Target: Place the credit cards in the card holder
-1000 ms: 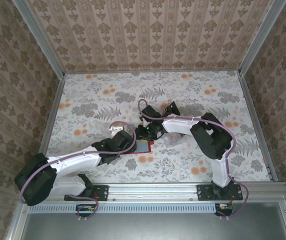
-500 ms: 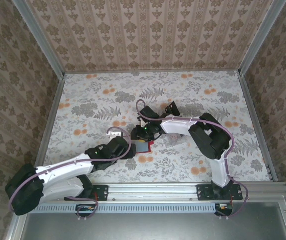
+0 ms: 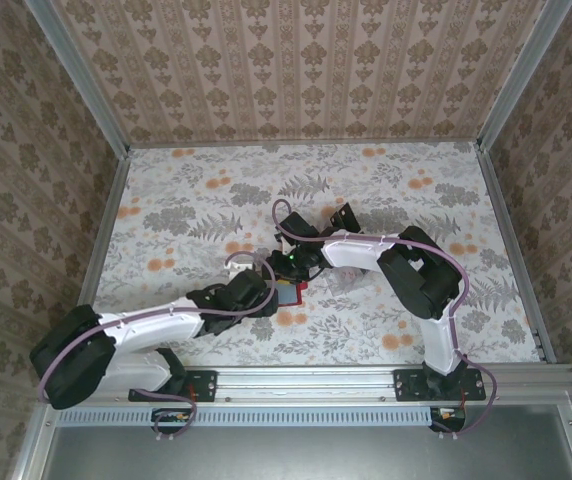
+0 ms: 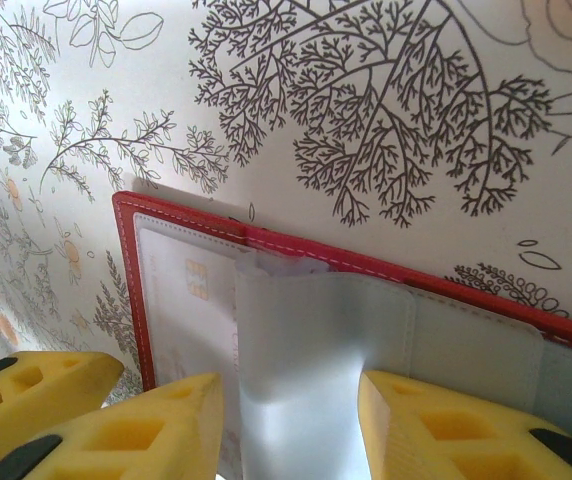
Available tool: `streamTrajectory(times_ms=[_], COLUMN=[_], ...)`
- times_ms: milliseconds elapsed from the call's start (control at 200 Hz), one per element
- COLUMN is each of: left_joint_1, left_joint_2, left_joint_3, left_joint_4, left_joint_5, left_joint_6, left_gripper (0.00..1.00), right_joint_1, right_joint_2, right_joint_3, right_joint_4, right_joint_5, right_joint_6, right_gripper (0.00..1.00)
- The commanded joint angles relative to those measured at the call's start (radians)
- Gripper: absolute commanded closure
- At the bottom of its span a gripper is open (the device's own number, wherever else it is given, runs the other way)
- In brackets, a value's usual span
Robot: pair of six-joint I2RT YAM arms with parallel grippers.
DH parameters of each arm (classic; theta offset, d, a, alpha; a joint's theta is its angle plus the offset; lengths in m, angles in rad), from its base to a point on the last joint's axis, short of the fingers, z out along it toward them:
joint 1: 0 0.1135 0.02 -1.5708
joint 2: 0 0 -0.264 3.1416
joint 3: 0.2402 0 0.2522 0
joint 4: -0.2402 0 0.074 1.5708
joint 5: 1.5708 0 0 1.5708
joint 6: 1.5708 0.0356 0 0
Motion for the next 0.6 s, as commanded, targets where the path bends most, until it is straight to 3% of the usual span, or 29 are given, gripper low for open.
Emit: streamTrajectory(times_ms=[0,315,595], left_joint_1=[0.001,0.011,0.022], left_joint_2=[0.031,0.075,0.068], left_joint_3=[0.038,0.016,-0.021], left_joint_4=[-0.08,-0.118,-0.091], left_joint_5=[-0.049,-0.075,-0.064], left_joint_6=[-0.019,-0.068,-0.082], left_gripper=[0.03,0.04,0.05], right_joint_1=[0.005,-0.007,-0.04], right_joint_2=[0.026,-0.015,-0.16], right_joint_3=[0.001,0.023,-0.034], right_joint_4=[-0.02,-0.037,-0.039], right_joint_5=[-0.003,-0.017,0.029], right_joint_6=[0.016,0.013,0.01], right_gripper=[0.57,0.57,0.55])
